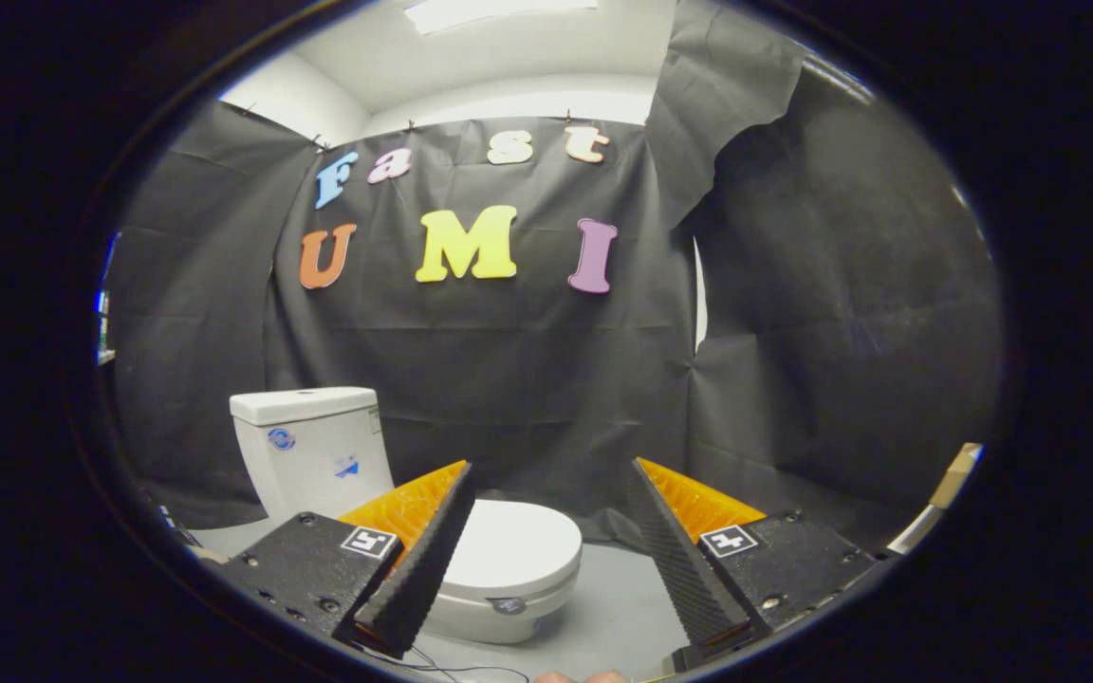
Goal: Open the toilet lid.
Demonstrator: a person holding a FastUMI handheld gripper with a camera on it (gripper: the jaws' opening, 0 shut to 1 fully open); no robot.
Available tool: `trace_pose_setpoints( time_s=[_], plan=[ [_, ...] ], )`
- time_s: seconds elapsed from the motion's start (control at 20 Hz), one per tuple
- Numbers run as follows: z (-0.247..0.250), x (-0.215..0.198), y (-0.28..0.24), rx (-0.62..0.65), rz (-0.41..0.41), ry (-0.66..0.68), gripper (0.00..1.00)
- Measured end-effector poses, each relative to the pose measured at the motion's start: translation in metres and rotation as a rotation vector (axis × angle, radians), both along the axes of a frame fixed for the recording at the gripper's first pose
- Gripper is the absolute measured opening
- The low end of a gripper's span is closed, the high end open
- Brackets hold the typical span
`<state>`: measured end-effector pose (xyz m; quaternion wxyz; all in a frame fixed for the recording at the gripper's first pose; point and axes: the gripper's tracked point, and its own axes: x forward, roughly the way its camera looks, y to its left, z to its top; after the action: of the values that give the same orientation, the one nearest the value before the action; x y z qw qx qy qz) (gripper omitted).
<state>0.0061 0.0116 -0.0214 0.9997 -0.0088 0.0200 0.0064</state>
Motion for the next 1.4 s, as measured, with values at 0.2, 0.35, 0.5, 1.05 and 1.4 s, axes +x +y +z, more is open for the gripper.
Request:
trace_pose_setpoints(
  time_s=[0.2, 0.35, 0.5, 1.05, 1.4],
  plan=[
    [-0.005, 0.000, 0.006, -0.014, 0.013, 0.009, 1.00],
    [-0.007, 0.000, 0.010, -0.013, 0.019, 0.014, 1.00],
    [-0.010, 0.001, 0.014, -0.001, 0.028, 0.018, 1.00],
    [-0.025, 0.019, 0.031, 0.028, 0.049, 0.090, 1.00],
    [-0.070, 0.037, 0.045, 0.130, 0.026, 0.294, 1.00]
  ],
)
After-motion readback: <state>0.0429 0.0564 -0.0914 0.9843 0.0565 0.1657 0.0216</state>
